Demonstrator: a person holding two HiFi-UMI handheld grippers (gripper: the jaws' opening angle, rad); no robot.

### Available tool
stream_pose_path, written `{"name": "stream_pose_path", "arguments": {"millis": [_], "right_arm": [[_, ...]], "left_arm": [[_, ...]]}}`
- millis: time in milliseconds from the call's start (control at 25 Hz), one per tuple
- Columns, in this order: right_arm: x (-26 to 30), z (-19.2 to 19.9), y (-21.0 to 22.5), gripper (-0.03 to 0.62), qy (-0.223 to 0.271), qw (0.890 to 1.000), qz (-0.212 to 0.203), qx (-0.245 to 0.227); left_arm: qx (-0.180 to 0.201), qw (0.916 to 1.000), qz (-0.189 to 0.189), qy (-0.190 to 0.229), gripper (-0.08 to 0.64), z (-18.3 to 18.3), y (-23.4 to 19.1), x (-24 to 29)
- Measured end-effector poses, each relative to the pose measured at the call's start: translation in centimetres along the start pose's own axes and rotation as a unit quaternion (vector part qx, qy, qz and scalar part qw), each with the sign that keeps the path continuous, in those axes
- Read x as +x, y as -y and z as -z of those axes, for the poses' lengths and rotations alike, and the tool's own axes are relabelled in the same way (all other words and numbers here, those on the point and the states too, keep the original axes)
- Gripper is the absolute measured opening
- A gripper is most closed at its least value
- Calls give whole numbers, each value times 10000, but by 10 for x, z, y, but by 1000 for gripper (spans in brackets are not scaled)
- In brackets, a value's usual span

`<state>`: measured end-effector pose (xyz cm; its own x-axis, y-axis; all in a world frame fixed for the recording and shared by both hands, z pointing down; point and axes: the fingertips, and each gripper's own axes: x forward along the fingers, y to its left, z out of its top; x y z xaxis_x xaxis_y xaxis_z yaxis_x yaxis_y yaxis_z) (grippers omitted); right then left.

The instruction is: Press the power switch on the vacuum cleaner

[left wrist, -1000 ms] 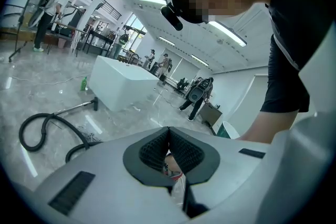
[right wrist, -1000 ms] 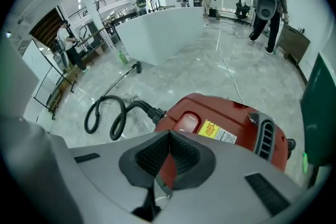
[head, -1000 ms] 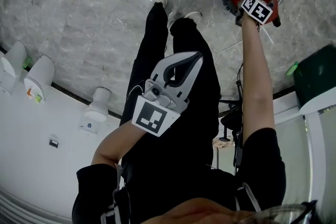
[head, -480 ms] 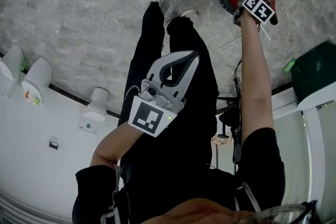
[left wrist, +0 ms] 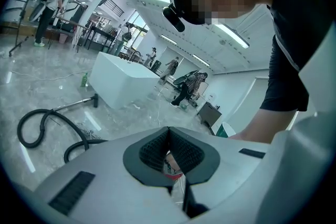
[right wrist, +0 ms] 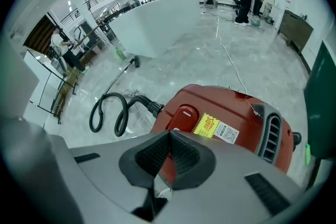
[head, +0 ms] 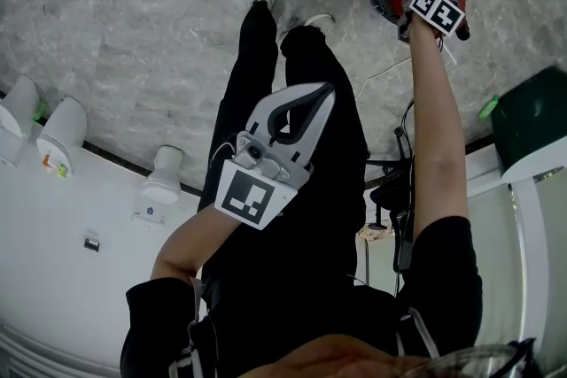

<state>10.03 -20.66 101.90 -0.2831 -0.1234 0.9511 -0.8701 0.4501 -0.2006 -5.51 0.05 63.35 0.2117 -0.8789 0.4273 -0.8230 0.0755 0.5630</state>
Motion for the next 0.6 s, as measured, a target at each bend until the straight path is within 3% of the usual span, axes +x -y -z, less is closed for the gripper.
{"name": "stream_pose_path", "arguments": {"millis": [240, 600], "right_arm": [[-8, 2, -2, 18, 253, 9996, 80, -95], [-51, 8, 3, 18, 694, 9973, 187, -135]], "left_arm": [[57, 9999, 33, -88, 18, 3, 8, -8], [398, 9979, 470, -217, 18, 1, 38, -10]]}}
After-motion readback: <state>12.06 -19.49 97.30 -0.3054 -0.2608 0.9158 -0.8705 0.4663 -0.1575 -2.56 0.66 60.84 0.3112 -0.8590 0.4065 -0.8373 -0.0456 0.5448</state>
